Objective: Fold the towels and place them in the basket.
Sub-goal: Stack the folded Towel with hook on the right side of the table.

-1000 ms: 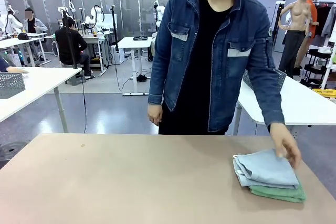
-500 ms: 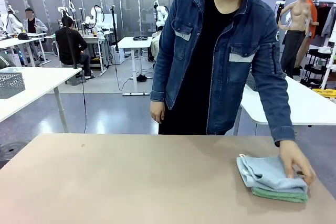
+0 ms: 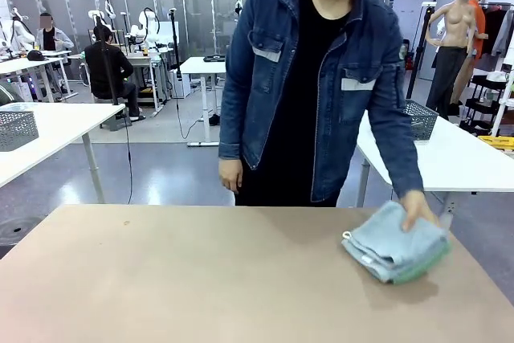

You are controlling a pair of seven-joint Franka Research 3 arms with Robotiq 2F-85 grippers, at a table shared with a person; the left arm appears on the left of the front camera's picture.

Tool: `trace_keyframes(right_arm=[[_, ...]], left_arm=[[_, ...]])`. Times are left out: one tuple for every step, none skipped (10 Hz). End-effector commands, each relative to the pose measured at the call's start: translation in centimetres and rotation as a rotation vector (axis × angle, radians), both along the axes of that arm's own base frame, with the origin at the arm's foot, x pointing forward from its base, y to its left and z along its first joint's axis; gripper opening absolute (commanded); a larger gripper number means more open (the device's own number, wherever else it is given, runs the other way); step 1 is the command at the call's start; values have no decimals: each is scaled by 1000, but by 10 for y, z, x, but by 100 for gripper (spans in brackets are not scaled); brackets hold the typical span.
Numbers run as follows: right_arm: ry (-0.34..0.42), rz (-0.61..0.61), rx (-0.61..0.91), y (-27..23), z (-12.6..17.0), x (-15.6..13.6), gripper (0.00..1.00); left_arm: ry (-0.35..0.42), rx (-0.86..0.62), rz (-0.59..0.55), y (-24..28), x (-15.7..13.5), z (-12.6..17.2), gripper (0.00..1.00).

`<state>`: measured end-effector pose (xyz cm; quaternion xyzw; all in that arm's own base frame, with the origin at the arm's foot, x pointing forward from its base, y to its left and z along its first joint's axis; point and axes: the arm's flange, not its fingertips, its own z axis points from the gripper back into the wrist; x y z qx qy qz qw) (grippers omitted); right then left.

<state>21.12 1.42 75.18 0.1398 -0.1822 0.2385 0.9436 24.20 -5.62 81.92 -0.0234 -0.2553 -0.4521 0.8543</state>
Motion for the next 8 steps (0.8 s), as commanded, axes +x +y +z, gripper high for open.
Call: trace_keyframes(right_arm=[[-4,19,5,-1,2,2,91],[-4,19,5,-1,2,2,91],[-4,19,5,-1,2,2,91],[-4,19,5,-1,2,2,91],[-4,19,5,-1,2,2,91],[-4,19,5,-1,2,2,91],[-4,19,5,-1,2,2,91],[-4,19,5,-1,2,2,91]], left_arm=[[-13,22,10,2,-1,-2,100],[-13,22,10,2,-1,-2,100],[-13,22,10,2,-1,-2,100],[-13,22,10,2,-1,-2,100],[-13,22,10,2,-1,-2,100],[-13,22,10,2,-1,-2,100],[-13,22,10,2,-1,-2,100],[-13,22,10,2,-1,-2,100]])
